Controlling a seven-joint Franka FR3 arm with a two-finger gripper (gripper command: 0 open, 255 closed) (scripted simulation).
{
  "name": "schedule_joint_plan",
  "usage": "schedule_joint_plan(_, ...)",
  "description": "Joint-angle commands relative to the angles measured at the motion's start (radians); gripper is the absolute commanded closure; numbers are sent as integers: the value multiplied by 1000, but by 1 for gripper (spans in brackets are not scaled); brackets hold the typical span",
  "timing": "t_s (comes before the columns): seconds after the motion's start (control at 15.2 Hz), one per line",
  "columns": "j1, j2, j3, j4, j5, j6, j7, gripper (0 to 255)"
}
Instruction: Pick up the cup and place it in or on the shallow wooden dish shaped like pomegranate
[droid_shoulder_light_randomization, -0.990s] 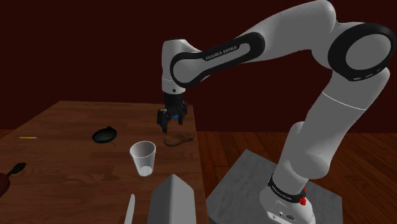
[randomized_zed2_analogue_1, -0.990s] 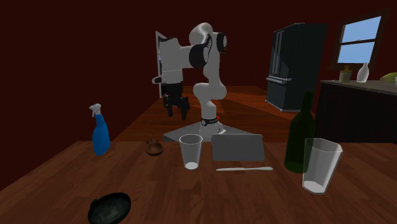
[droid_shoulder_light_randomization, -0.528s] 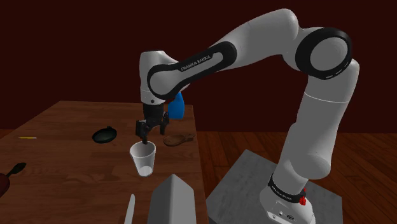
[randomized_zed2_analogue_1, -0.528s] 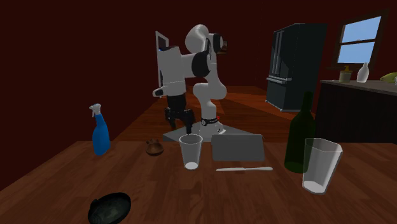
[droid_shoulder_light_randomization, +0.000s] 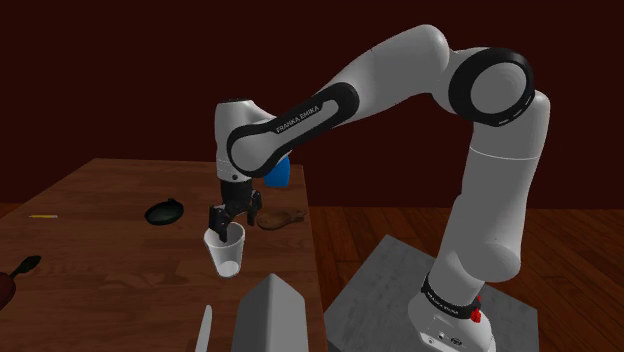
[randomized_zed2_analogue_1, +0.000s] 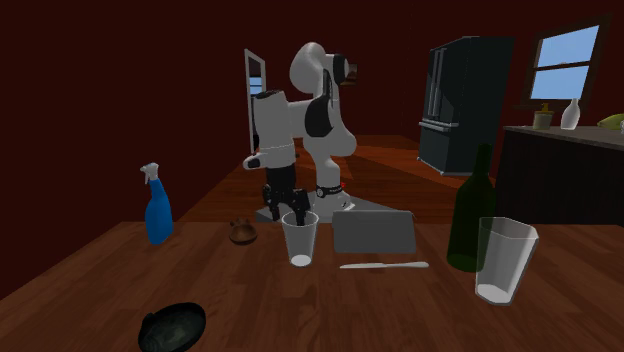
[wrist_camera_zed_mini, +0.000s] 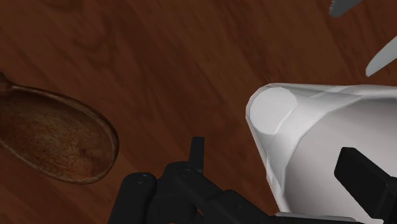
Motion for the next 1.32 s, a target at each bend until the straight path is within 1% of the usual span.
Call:
schedule_joint_plan(0.0,1,5,1,-4,-1,10,1,0)
schedule_joint_plan(0.4,1,5,1,-4,-1,10,1,0)
schedule_joint_plan(0.46,1,5,1,-4,-1,10,1,255)
schedule_joint_plan(1.06,1,6,0,-4,-1,10,2,255)
schedule_joint_plan(1.25,0,-14,1,14,2,-27,2,255)
